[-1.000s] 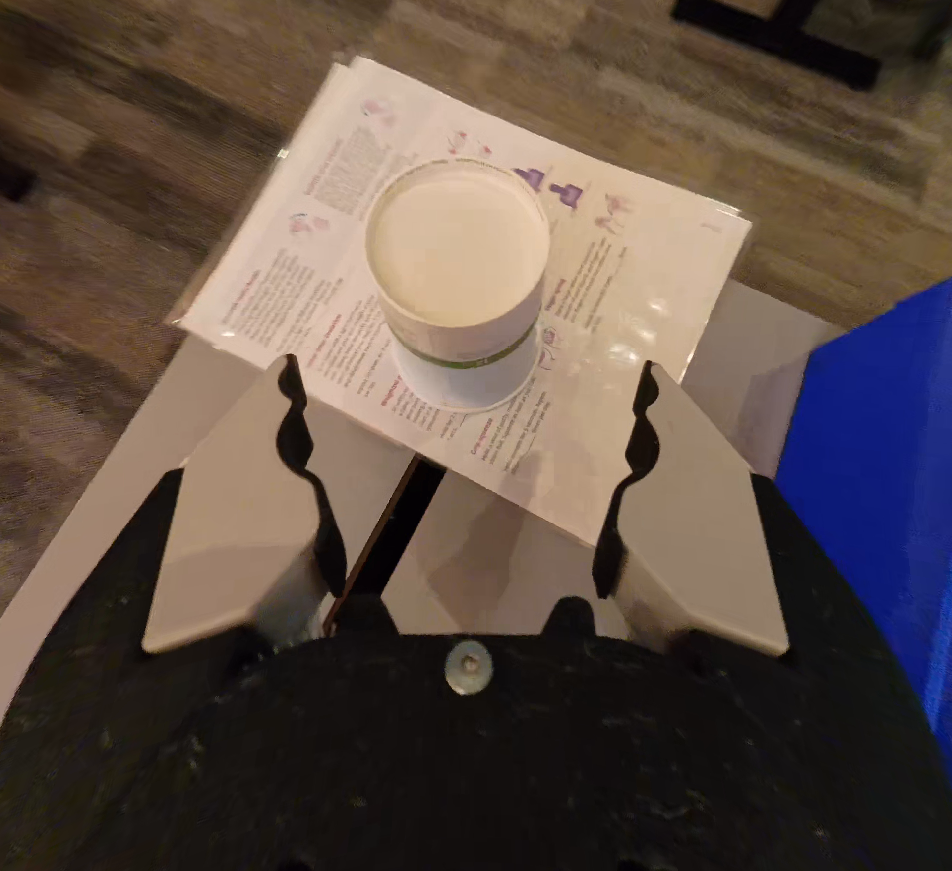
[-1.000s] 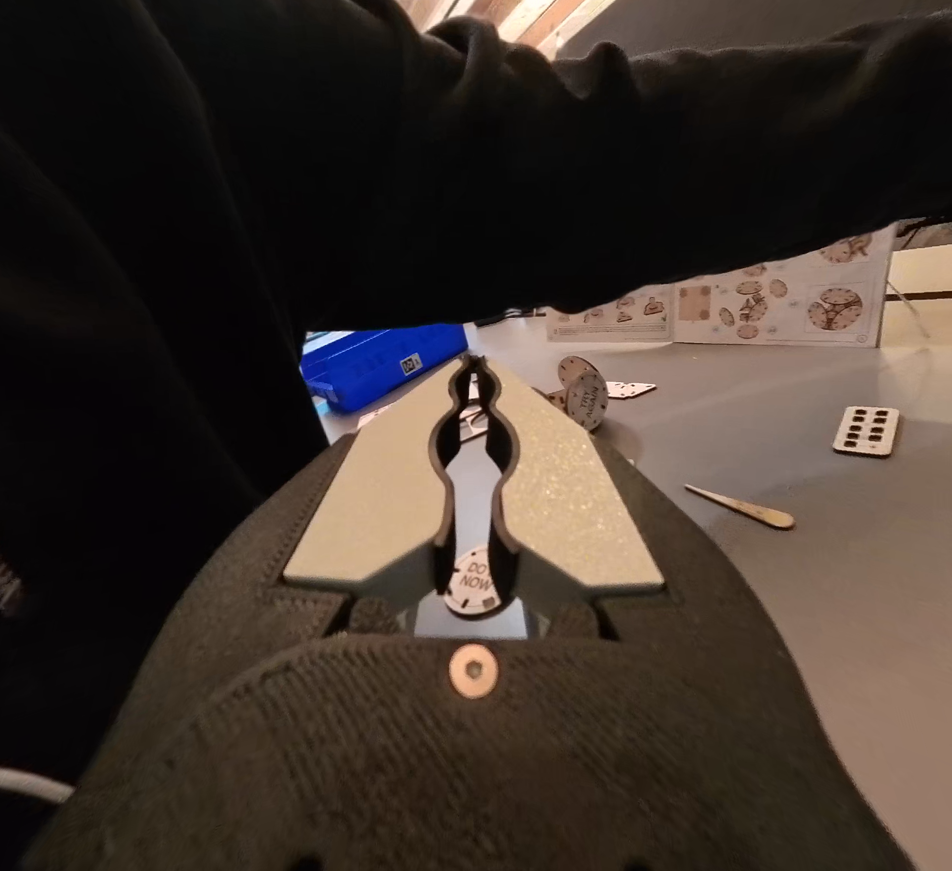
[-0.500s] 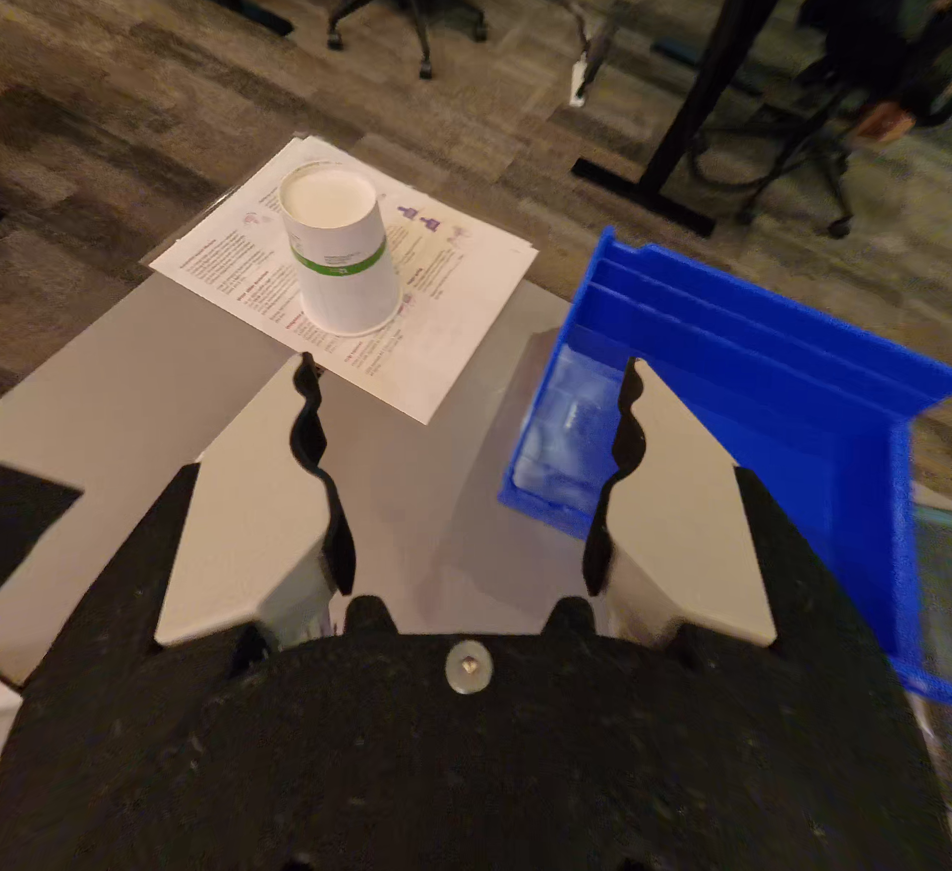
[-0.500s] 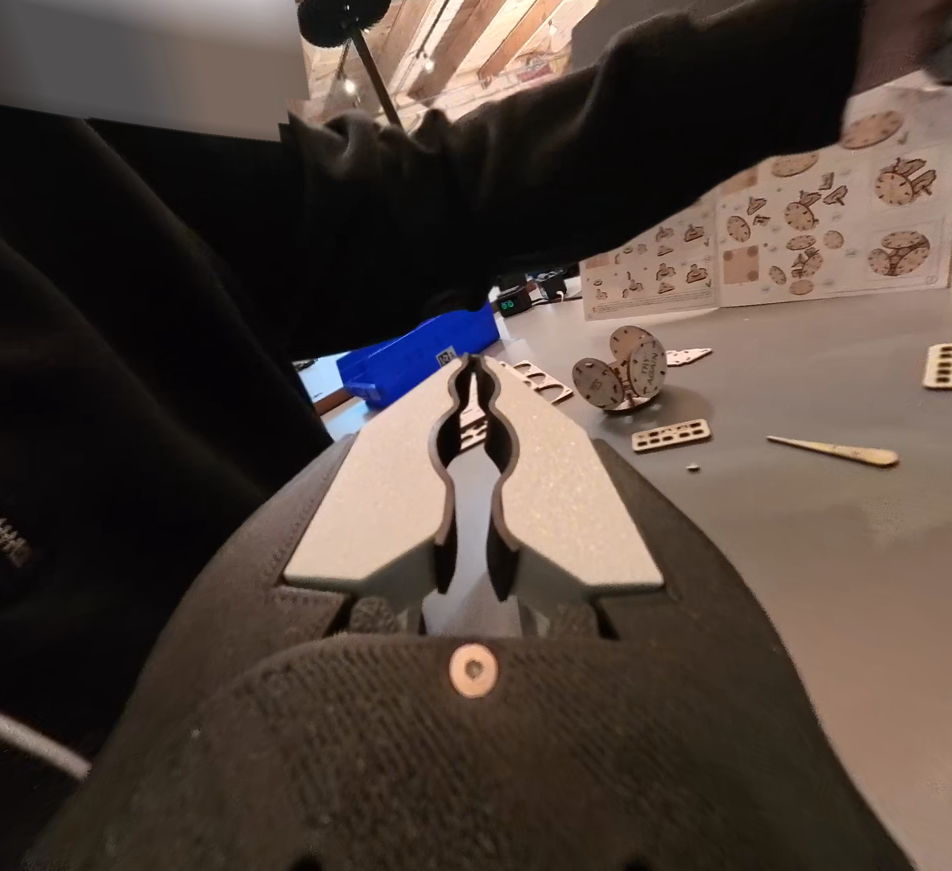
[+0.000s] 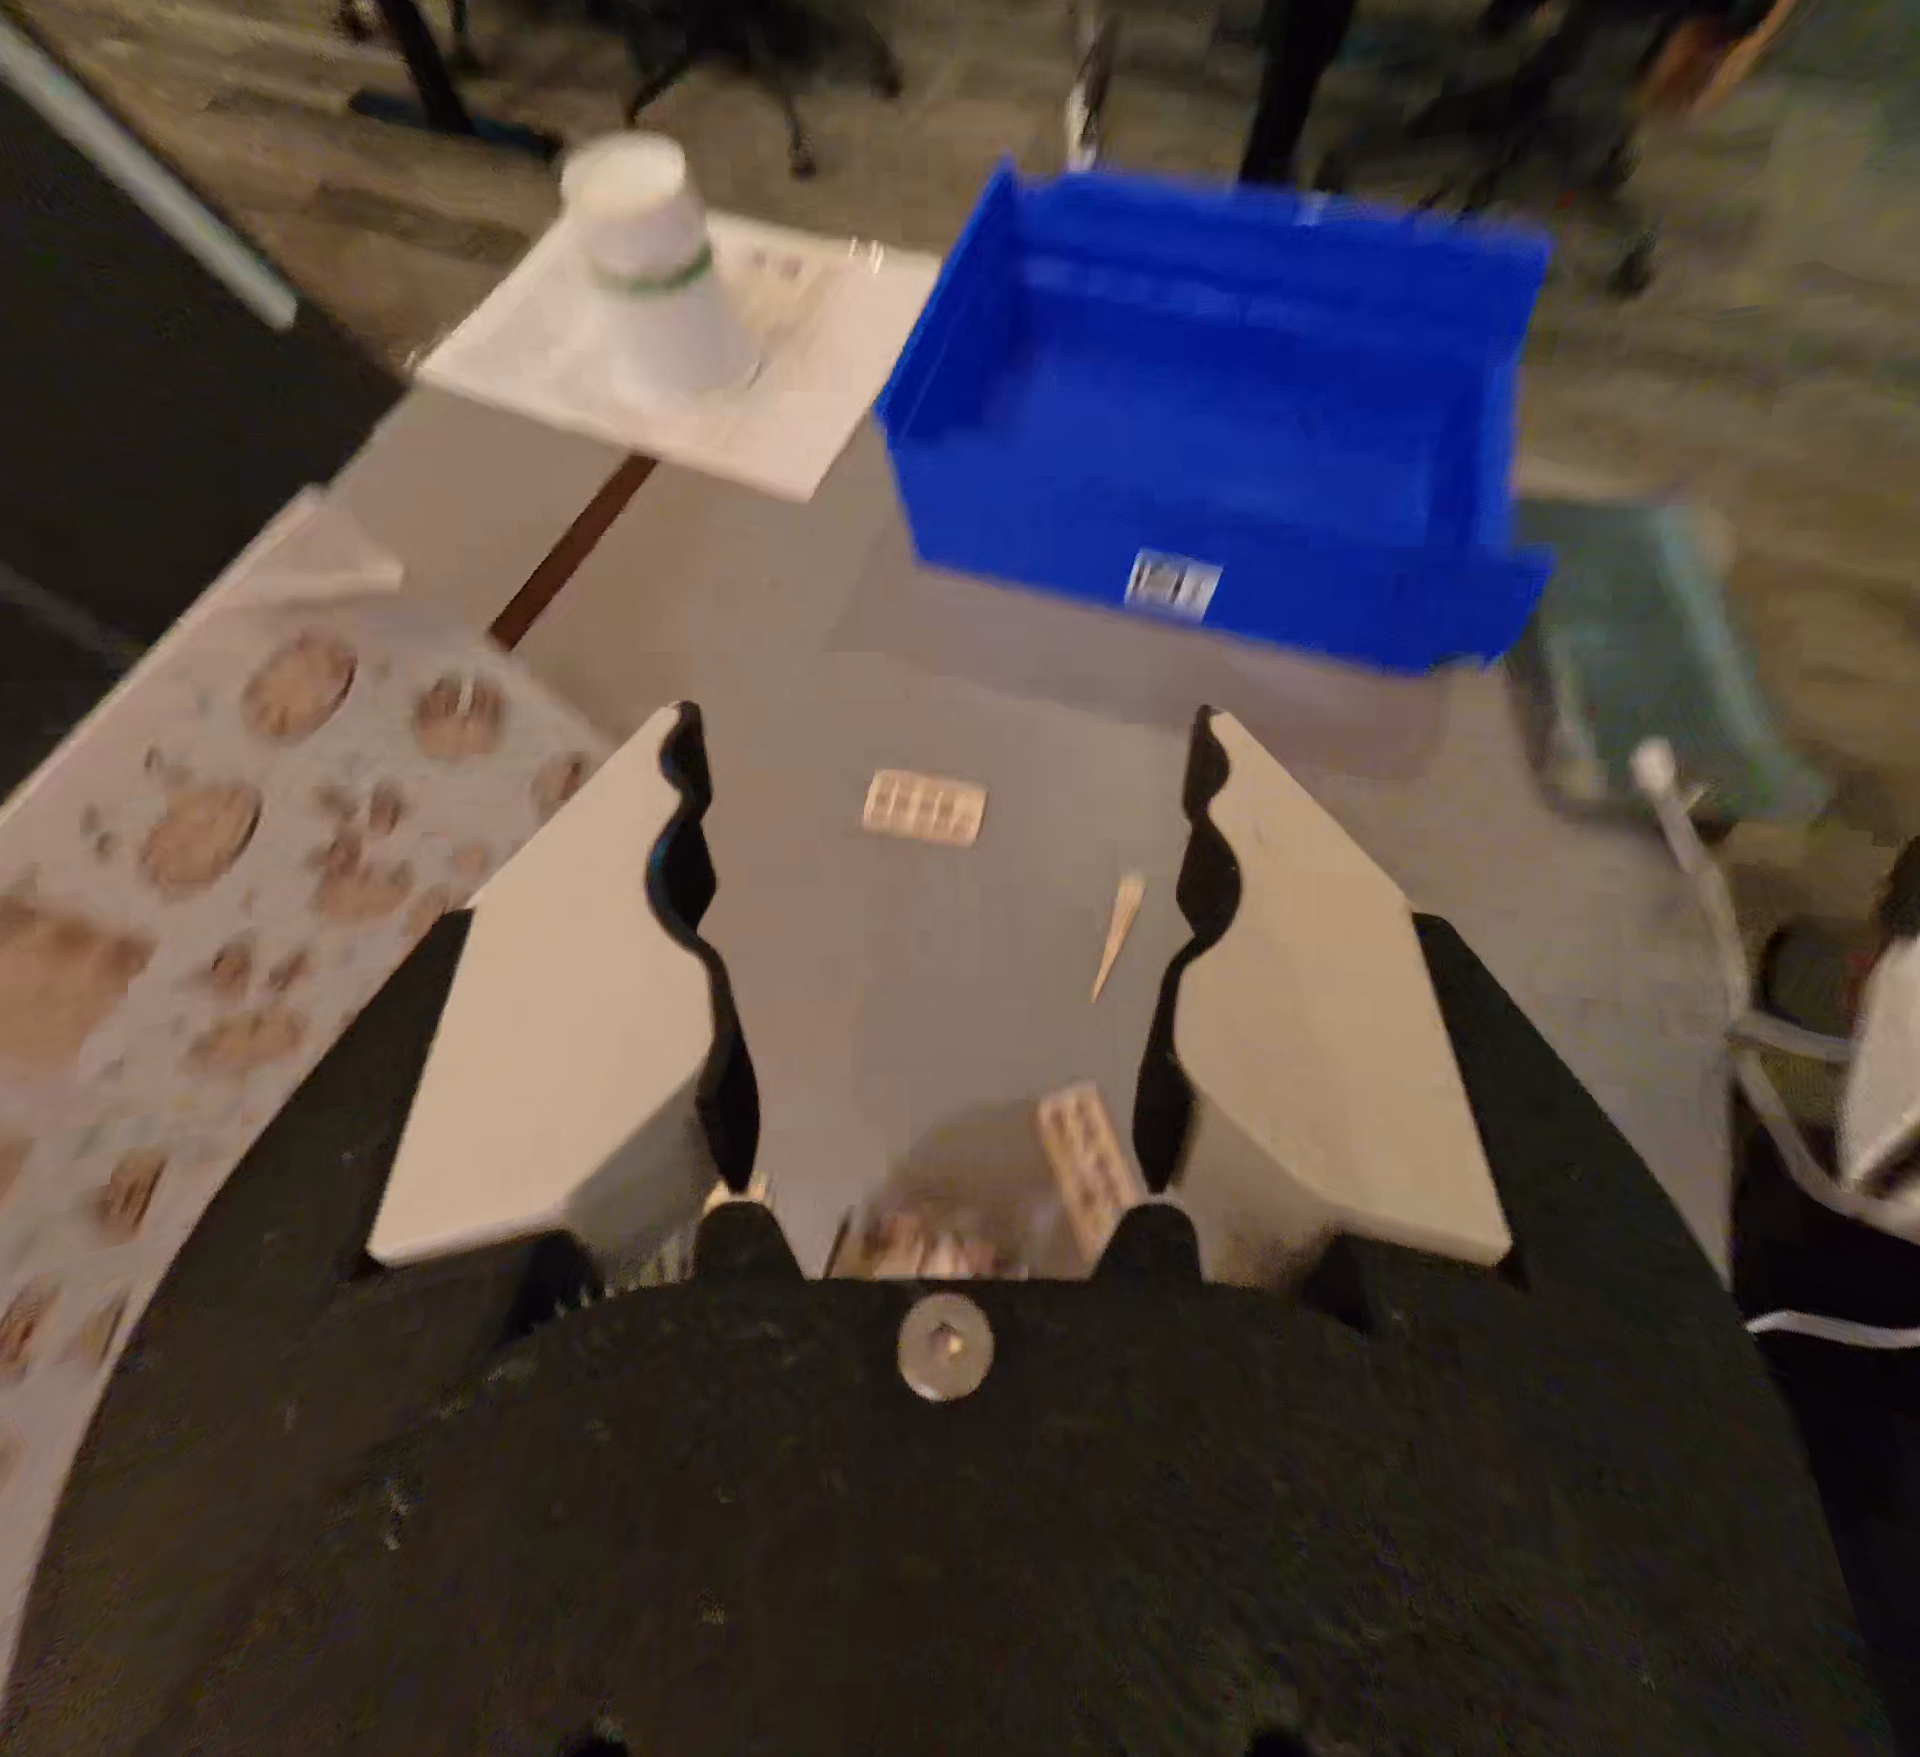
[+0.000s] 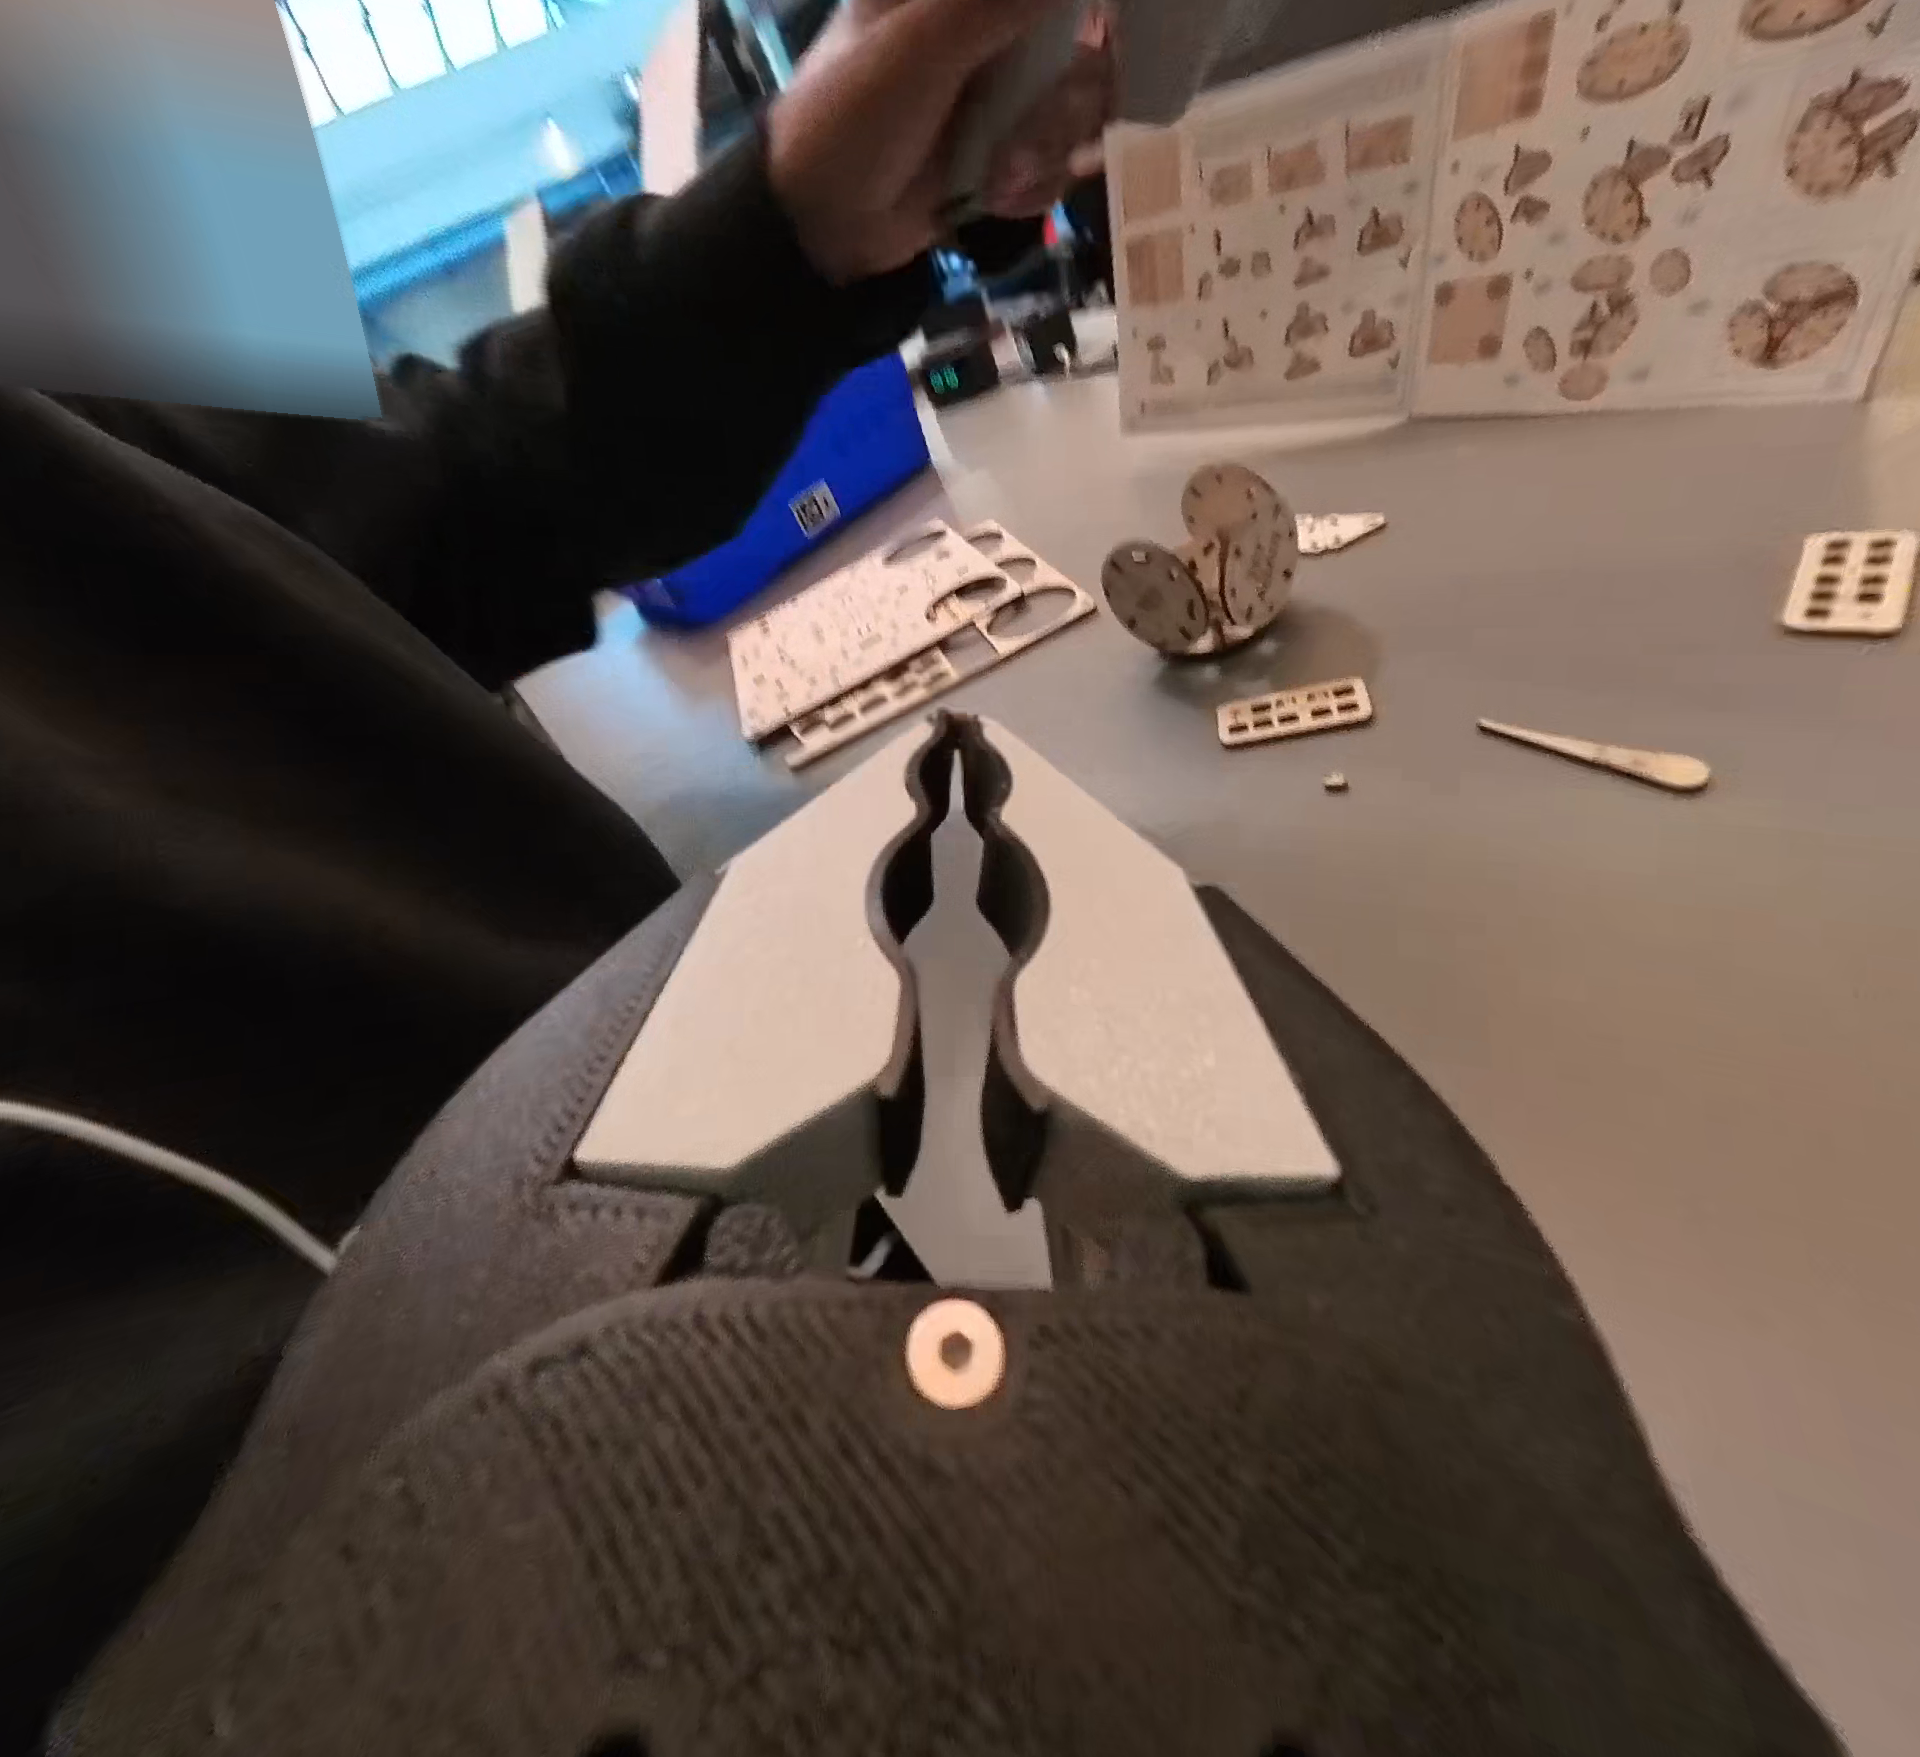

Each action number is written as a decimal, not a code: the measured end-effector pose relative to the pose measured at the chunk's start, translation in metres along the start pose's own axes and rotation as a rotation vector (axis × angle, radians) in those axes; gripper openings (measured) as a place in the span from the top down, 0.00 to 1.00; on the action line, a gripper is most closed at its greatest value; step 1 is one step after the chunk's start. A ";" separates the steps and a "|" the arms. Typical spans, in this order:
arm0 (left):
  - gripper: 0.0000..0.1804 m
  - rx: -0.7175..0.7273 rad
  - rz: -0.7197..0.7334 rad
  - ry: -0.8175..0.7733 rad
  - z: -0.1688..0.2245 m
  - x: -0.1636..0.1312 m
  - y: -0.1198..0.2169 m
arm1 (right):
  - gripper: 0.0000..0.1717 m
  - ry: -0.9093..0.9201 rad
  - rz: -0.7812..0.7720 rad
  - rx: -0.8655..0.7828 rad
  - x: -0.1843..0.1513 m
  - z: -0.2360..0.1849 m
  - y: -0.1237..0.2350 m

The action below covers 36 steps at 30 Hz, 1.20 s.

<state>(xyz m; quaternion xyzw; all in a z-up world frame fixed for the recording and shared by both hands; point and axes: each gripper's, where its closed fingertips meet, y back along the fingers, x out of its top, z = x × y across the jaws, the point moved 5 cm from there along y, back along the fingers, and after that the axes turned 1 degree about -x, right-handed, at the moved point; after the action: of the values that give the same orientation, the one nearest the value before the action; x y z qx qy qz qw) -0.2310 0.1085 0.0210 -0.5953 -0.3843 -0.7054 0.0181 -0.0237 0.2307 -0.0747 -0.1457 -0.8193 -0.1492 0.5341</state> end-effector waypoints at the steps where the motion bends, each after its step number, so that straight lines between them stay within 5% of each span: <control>1: 0.55 0.027 -0.039 -0.019 0.002 -0.022 0.008 | 1.00 0.013 -0.044 -0.018 -0.005 0.001 -0.003; 7: 0.68 -0.011 -0.134 0.089 0.052 -0.135 0.040 | 1.00 0.067 -0.265 -0.098 -0.027 0.009 -0.023; 11: 0.85 -0.077 -0.183 0.100 0.075 -0.174 0.034 | 1.00 0.126 -0.395 -0.140 -0.034 0.017 -0.037; 15: 0.96 -0.170 -0.199 0.119 0.093 -0.189 0.021 | 1.00 0.308 -0.568 -0.206 -0.036 0.028 -0.051; 19: 1.00 -0.057 -0.152 -0.009 0.122 -0.199 0.012 | 1.00 0.503 -0.738 -0.258 -0.035 0.042 -0.060; 29: 1.00 0.219 -0.161 -0.371 0.168 -0.212 0.002 | 1.00 0.550 -1.022 -0.121 -0.052 0.044 -0.089; 36: 1.00 0.264 -0.139 -0.392 0.173 -0.217 -0.003 | 1.00 0.569 -1.185 -0.123 -0.059 0.042 -0.099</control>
<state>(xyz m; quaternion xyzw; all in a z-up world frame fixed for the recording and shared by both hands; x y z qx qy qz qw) -0.0267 0.1142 -0.1663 -0.6853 -0.5095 -0.5196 -0.0278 -0.0750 0.1521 -0.1535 0.3449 -0.5778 -0.4971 0.5478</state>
